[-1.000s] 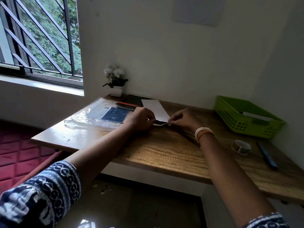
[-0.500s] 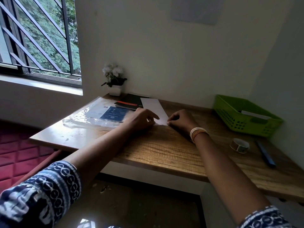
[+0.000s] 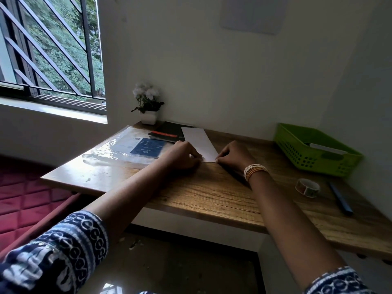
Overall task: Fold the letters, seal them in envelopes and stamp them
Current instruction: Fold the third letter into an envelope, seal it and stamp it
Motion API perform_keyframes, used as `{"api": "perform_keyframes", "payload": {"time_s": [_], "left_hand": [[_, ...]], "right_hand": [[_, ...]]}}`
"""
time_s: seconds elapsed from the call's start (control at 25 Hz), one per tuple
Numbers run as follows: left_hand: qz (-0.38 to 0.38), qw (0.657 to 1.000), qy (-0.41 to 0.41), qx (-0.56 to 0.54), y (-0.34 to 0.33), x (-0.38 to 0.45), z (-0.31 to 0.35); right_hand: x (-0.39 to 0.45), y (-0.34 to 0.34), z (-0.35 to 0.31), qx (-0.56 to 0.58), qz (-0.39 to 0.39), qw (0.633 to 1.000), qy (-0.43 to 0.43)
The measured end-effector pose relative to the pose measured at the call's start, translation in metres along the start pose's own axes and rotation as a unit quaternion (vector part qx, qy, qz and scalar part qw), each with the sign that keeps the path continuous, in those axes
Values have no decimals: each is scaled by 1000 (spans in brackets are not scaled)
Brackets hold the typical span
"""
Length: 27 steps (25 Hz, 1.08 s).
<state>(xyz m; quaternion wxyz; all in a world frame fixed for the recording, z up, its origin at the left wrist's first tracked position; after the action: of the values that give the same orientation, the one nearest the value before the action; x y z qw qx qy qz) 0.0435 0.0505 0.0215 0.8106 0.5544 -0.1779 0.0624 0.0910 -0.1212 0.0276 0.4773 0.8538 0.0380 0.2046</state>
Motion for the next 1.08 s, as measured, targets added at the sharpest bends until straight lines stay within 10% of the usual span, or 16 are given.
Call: {"api": "perform_keyframes", "payload": {"time_s": [0.32, 0.56, 0.84, 1.0, 1.08], "left_hand": [[-6, 1000, -23, -9, 1, 2, -6], [10, 999, -45, -8, 3, 2, -4], [-6, 993, -94, 74, 1, 5, 13], [152, 982, -84, -68, 7, 2, 2], [292, 925, 4, -241, 12, 1, -15]], "right_hand": [[0, -2, -5, 90, -49, 989, -106], [-10, 0, -4, 393, -126, 864, -288], [2, 0, 2, 341, 27, 903, -262], [7, 4, 5, 385, 80, 885, -248], [10, 4, 5, 417, 106, 870, -240]]}}
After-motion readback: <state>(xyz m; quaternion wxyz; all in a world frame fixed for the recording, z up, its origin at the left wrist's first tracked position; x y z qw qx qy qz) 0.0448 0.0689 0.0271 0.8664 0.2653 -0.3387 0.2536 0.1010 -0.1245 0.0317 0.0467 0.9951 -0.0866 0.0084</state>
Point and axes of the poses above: each hand's wrist, its own x-axis towards the middle knuckle, its own y-axis out of the back of the hand, z = x × y, the point moved 3 cm from there along x, towards the middle knuckle, and after that the axes turned 6 degrees about z, right-handed, at the moved point
